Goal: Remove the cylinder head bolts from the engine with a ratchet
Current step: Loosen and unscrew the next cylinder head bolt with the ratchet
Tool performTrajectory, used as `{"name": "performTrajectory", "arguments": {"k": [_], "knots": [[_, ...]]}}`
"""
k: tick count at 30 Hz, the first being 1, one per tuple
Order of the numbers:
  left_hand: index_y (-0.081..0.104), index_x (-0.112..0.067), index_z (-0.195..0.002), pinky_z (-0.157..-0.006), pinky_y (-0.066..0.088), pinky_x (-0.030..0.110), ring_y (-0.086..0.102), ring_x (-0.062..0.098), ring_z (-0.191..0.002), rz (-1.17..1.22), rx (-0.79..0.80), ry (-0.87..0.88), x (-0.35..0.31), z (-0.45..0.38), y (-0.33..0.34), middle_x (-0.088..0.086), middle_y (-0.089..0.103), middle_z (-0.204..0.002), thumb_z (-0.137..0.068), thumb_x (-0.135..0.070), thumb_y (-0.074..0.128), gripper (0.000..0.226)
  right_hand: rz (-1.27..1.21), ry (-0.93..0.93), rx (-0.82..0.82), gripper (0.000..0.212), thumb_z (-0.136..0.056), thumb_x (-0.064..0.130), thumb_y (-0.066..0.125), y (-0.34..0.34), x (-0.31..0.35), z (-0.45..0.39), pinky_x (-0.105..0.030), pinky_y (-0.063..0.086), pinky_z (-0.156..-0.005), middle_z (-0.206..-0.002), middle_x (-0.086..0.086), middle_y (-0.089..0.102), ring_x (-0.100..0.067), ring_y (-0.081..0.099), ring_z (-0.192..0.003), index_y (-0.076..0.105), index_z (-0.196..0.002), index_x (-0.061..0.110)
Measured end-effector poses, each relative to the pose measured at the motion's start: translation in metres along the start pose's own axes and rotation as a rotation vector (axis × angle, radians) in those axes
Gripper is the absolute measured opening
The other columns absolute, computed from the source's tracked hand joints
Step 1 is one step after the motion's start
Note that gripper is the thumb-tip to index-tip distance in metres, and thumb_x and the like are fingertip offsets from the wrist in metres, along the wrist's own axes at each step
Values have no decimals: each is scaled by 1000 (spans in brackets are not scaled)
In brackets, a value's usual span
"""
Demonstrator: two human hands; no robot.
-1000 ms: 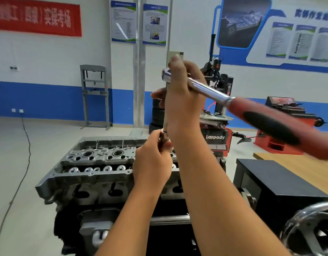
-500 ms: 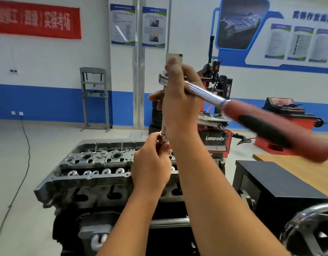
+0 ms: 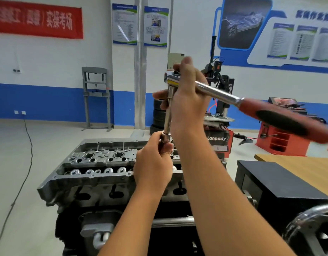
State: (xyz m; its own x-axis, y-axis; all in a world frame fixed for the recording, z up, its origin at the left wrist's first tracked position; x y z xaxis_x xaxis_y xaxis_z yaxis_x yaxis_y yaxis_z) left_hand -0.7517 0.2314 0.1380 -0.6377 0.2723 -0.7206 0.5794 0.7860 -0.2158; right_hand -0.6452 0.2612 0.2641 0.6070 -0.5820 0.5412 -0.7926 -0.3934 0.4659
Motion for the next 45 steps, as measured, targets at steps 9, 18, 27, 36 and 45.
{"name": "performTrajectory", "arguments": {"k": [9,18,27,36,45], "knots": [[57,-38,-91,-62,48,33,58,5,-63,177,154,37,1,-7,4,-20,65,-76,-106,-26,52,20,-49,173,204,46,-103,55,46,24,-14,-1,-29,42,-51,-106,-6,77,-23,66,-54,69,-107,15],[64,-35,-98,-63,56,41,62,13,-70,60,-17,17,0,-1,0,-19,68,-74,-103,-24,60,12,110,-177,13,27,-103,32,61,-1,10,1,-30,50,-45,-69,-13,61,-42,64,-54,66,-88,9],[59,-46,-100,-74,60,47,68,11,-79,231,232,-30,9,-8,11,-17,73,-87,-107,-29,51,20,-195,334,206,66,-100,72,32,8,-25,-7,-30,47,-57,-109,-13,78,-26,64,-64,71,-104,19],[61,-39,-98,-67,57,39,65,8,-70,100,47,29,6,-6,5,-16,69,-75,-102,-28,62,12,170,-187,96,26,-93,37,68,3,10,-5,-29,54,-48,-77,-4,74,-24,72,-58,73,-95,11],[60,-39,-95,-74,60,50,67,11,-73,178,158,-35,8,-8,9,-15,71,-80,-107,-26,53,19,-130,219,141,43,-103,54,52,0,-18,-8,-32,51,-56,-99,-10,78,-27,68,-63,71,-107,15]]}}
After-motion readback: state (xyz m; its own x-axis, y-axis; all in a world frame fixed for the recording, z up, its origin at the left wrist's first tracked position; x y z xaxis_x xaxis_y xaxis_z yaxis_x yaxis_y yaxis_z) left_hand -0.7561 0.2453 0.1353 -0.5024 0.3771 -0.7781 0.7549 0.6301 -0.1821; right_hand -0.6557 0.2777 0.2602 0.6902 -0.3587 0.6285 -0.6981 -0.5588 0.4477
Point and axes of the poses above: each hand's wrist, its own z-axis away from the middle knuckle, its own y-axis out of the palm, x = y × z, the point moved 9 cm from there along -z, towards the middle knuckle
